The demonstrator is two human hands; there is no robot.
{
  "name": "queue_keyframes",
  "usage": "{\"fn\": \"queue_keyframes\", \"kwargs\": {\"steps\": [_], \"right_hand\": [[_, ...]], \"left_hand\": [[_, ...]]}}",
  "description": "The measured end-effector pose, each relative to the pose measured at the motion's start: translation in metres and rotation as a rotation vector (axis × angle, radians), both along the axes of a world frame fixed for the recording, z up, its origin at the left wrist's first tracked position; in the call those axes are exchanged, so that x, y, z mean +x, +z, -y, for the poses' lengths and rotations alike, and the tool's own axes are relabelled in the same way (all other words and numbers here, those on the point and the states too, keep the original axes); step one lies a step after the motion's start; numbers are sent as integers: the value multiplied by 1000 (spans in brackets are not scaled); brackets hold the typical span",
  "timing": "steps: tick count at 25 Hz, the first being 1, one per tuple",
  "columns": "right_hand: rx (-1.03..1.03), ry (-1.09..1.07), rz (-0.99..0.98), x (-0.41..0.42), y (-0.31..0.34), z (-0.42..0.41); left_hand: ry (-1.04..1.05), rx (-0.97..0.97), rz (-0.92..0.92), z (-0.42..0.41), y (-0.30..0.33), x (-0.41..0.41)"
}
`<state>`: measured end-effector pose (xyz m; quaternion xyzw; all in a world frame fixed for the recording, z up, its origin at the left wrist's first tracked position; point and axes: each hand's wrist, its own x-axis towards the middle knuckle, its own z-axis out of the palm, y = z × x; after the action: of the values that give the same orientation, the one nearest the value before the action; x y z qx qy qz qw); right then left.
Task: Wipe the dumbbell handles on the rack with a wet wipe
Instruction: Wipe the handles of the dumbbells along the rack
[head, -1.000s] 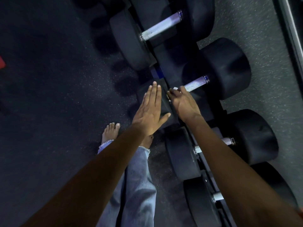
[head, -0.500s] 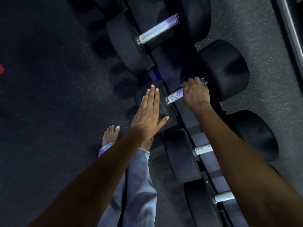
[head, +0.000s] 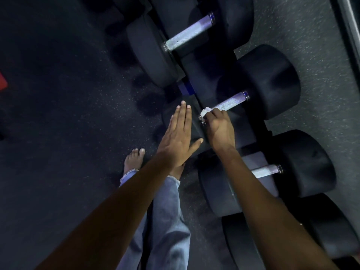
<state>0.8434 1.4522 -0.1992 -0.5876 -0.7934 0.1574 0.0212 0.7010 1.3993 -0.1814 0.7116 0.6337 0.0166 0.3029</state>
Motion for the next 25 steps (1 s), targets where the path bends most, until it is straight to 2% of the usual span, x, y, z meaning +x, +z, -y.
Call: {"fn": "queue_keyframes", "kwargs": {"steps": [4, 7, 10, 12, 15, 17, 20, 25], "right_hand": [[-166, -559, -322, -6, -13, 11], [-132, -924, -531, -8, -10, 5], [-45, -1188, -618, 7, 3, -22], [-26, -1298, -639, 20, 6, -38], [-26, -1434, -811, 20, 2, -42], [-85, -1523, -948, 12, -2, -36], [-210, -1561, -1055, -3, -7, -22], [-487, -1513, -930, -14, -15, -5]], "left_hand": [[-8, -4, 5, 0, -1, -1], [-27, 2, -14, 0, -3, -3], [-52, -3, -28, -1, -3, -5], [-61, -12, -42, -1, -3, -5], [-42, 8, -24, 0, -3, -5], [-35, 13, -6, 0, -4, -4], [-35, 20, -6, 0, -6, -4], [-23, 44, 5, 2, -9, -5]]}}
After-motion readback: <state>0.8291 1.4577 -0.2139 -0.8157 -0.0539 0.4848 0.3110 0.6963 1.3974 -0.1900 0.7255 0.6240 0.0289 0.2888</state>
